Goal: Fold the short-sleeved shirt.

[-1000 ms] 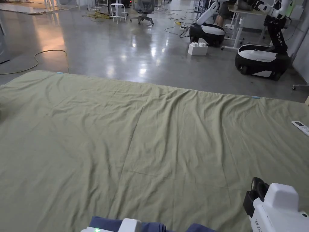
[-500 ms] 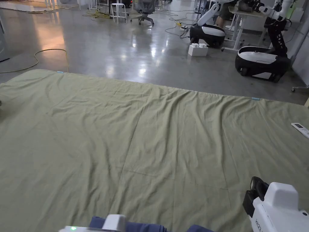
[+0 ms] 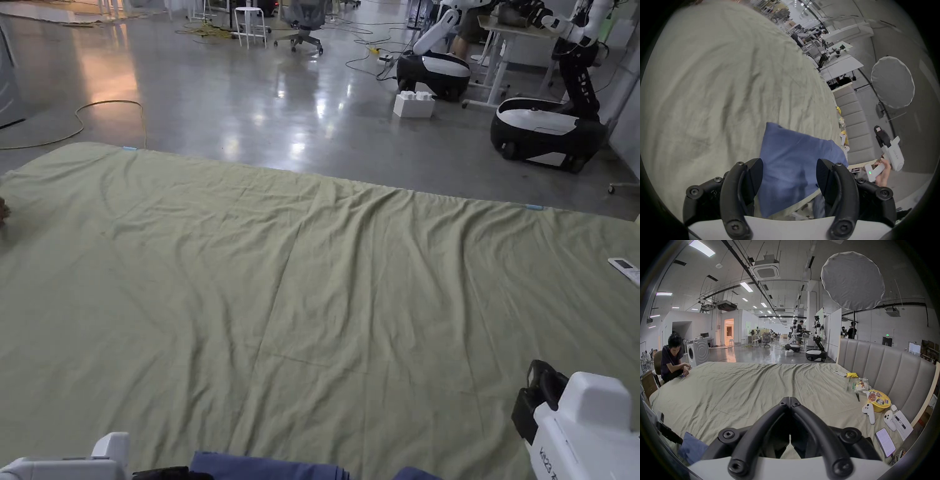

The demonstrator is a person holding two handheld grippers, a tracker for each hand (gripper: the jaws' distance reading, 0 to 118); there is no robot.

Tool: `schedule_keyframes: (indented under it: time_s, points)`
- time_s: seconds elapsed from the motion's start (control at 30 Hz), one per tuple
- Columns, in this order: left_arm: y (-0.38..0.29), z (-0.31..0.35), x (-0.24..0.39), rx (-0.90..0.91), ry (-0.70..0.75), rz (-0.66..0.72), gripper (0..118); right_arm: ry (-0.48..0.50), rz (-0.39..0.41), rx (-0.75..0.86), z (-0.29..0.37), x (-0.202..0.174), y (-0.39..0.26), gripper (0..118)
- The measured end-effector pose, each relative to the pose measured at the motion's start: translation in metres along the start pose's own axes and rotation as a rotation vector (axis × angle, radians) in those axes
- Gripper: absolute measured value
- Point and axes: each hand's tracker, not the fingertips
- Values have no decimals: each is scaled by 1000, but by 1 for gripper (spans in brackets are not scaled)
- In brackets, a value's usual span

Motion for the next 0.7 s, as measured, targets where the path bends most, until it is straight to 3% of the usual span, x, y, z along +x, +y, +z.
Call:
schedule_keyframes:
  time_s: [0.17,0.23,0.33,0.7]
  points:
    - [-2,-8,-22,32,-157,143,69,-5,-3,1,1,1,3,1]
    - [1,-2,-29,29,-172,176,64,-10,5,1,1,2,4,1]
    - [2,11,-34,51,-121,150,64,-17,8,0,2,4,5,1]
    - [-2,3,-17,-13,-157,99,64,-5,11,-15,2,-3,2,1]
